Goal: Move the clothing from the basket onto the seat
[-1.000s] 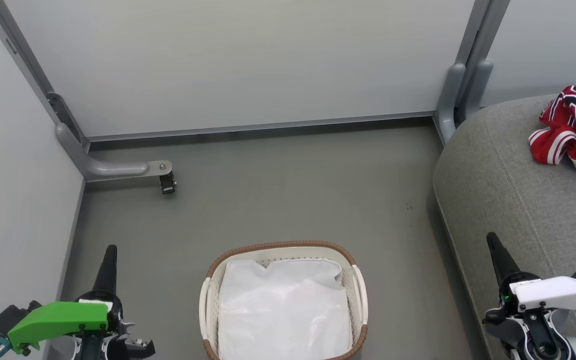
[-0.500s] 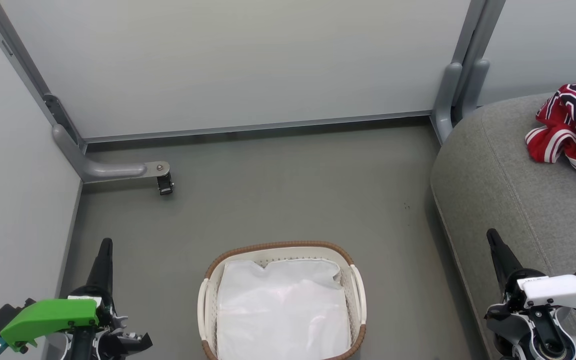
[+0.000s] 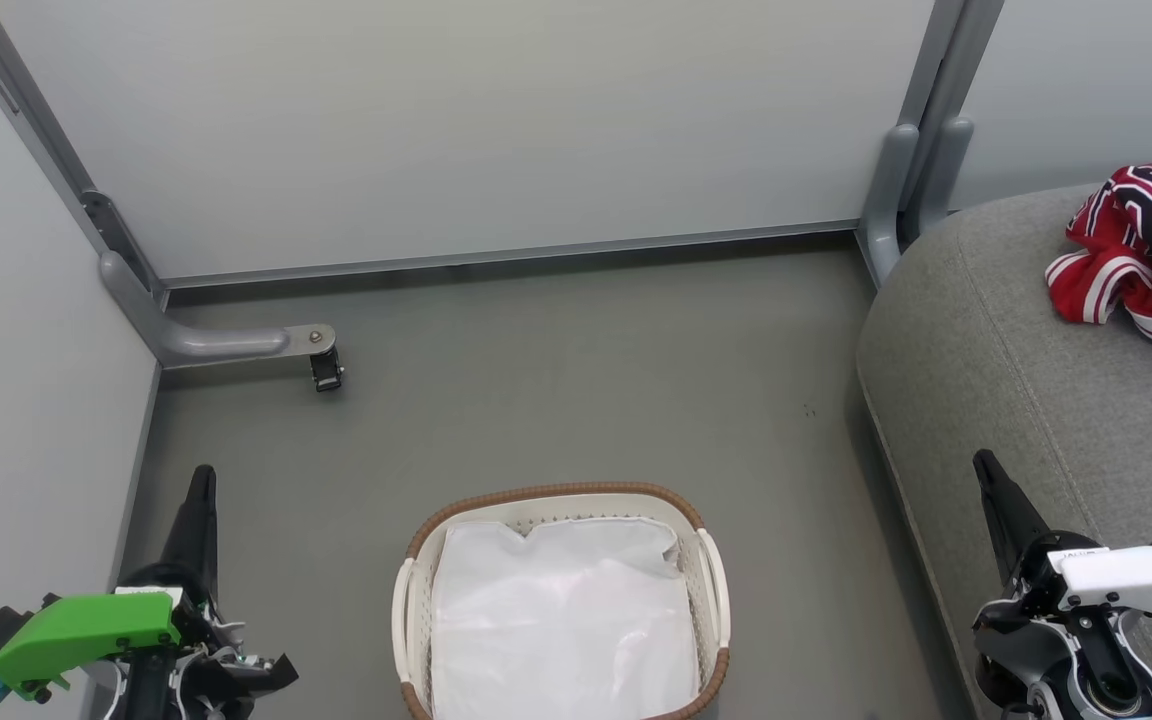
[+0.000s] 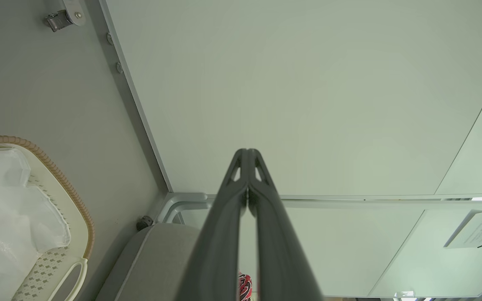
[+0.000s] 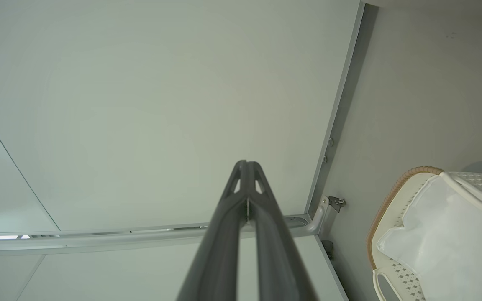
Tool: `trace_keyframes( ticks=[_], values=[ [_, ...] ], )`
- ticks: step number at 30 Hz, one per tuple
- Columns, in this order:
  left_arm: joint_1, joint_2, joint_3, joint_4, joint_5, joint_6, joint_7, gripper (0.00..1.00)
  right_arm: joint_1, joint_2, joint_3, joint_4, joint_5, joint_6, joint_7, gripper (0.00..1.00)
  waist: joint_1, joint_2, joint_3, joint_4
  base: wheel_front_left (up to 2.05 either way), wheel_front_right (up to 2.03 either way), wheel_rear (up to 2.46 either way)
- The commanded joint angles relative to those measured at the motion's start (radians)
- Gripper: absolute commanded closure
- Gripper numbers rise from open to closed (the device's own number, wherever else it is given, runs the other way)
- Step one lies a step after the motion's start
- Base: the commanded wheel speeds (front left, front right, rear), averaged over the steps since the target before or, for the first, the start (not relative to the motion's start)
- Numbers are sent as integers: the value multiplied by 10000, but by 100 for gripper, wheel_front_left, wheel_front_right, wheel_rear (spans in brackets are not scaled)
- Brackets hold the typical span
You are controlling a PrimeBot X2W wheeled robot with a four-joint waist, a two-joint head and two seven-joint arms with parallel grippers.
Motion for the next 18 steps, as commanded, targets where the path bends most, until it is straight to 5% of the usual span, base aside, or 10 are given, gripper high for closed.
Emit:
trace_keyframes(
  ticks=[1, 18],
  values=[
    [-116, -3, 28, -34, -33, -51, 41, 100, -79, -59, -23, -51, 43, -7, 31, 100, 0, 0, 0, 0, 0, 0, 0],
    [-113, -1, 27, -32, -33, -51, 41, 100, -76, -59, -21, -50, 43, -5, 31, 100, 0, 0, 0, 0, 0, 0, 0]
  ],
)
